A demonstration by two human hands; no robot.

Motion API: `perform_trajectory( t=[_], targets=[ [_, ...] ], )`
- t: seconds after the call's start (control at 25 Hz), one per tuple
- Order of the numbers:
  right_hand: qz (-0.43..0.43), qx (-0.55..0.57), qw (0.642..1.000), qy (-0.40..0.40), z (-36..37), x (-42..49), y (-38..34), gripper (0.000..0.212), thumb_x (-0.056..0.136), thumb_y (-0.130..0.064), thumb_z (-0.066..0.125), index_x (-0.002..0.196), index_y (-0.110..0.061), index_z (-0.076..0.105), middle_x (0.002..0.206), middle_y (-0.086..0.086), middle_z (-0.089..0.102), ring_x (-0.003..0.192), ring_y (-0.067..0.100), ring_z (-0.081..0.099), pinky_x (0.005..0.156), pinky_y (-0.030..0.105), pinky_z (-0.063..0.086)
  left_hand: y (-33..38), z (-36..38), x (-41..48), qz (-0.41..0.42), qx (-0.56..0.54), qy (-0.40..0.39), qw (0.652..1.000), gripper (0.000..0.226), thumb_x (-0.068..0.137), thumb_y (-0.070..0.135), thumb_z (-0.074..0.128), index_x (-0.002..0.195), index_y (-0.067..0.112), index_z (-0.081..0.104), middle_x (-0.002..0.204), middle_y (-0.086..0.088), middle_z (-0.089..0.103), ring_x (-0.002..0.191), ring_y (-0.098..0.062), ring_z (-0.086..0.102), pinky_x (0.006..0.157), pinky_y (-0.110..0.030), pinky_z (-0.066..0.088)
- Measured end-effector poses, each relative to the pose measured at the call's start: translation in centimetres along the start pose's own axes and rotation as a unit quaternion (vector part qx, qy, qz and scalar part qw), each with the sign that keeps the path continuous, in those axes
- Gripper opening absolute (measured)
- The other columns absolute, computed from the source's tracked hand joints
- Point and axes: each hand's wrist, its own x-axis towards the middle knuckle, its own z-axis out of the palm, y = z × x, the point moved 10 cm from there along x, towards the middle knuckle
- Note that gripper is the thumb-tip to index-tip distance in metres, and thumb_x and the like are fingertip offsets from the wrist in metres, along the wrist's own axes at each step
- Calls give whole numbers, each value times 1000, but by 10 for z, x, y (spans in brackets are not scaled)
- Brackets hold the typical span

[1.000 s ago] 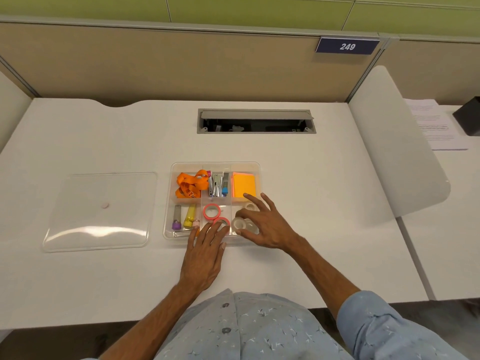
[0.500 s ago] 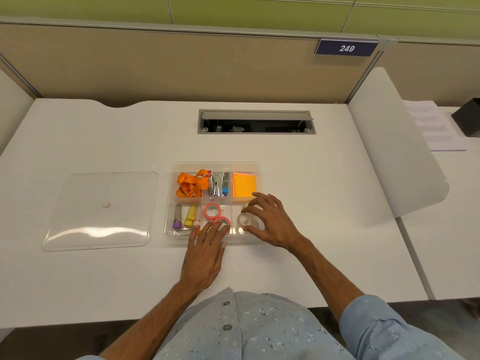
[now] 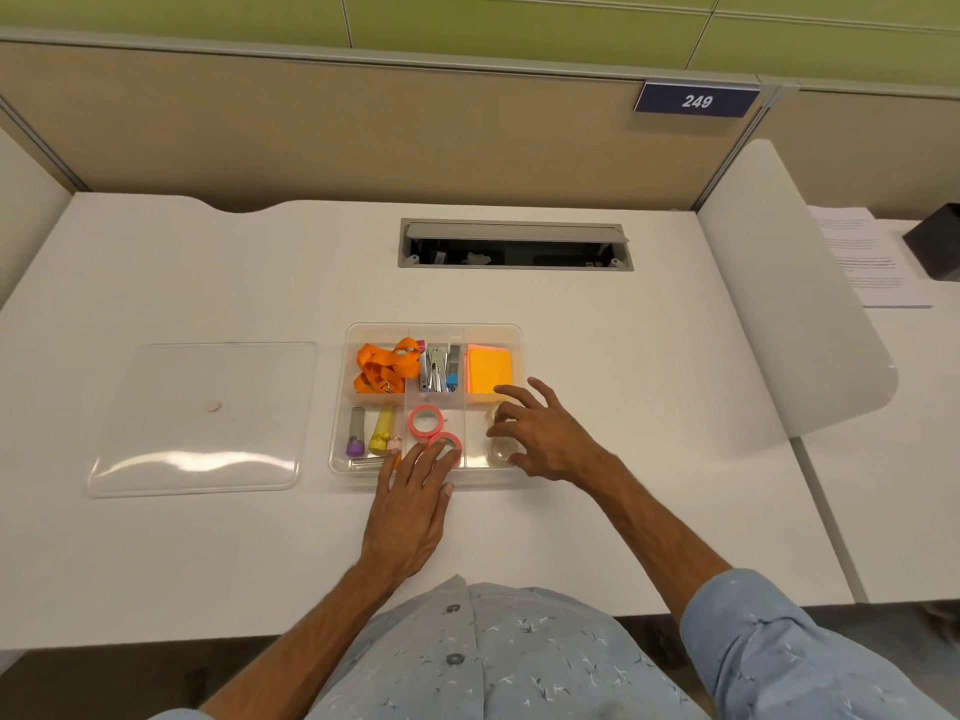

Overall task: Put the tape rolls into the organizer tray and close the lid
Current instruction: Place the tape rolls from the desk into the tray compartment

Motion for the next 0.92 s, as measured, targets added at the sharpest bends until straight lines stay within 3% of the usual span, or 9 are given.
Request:
perform_trajectory(
  t=[0.36, 0.6, 0.92],
  targets=[
    [-34, -14, 999, -38, 2, 7, -10, 47, 95, -30, 76, 141, -31, 67, 159, -8, 54, 167, 23, 9, 133, 59, -8, 1, -2, 1, -9, -12, -11, 1000, 67, 112, 50, 13, 153, 19, 56, 158, -10, 57, 147, -34, 53, 122, -65, 38],
    [-55, -16, 996, -73, 5, 7, -14, 51, 94, -16, 74, 142, -28, 66, 160, -6, 53, 168, 23, 8, 134, 59, -9, 1, -2, 1, -8, -11, -7, 1000, 66, 112, 50, 14, 154, 20, 55, 159, -9, 55, 149, -34, 51, 123, -65, 36],
    [-61, -26, 996, -68, 6, 3, -17, 52, 95, -14, 73, 143, -33, 66, 158, -10, 54, 168, 23, 6, 134, 61, -4, 0, 1, 1, -9, -6, -12, 1000, 66, 112, 50, 16, 154, 20, 56, 159, -10, 56, 148, -34, 51, 124, -64, 34]
  ],
)
